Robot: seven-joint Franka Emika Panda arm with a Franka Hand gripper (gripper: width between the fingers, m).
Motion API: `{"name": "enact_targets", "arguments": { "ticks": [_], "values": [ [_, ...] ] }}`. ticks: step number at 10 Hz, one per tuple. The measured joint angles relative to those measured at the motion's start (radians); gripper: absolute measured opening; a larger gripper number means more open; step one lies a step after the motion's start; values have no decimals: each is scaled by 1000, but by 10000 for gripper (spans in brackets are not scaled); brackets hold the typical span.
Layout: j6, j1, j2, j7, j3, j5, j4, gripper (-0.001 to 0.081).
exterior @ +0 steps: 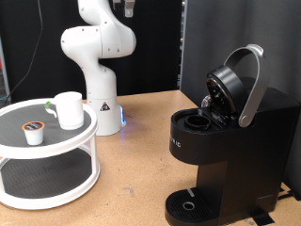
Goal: Make a cup of coffee with the keurig machine
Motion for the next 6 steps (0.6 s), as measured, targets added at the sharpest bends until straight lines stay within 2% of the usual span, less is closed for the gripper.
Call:
{"name": "enact_targets", "arguments": {
  "ticks": [2, 5, 6],
  "values": [
    [23, -1, -4, -71, -37, 4, -6, 805],
    [27, -10, -17, -209, -160, -10, -12, 805],
    [5, -19, -13, -233, -191, -28, -5, 805]
  ]
}}
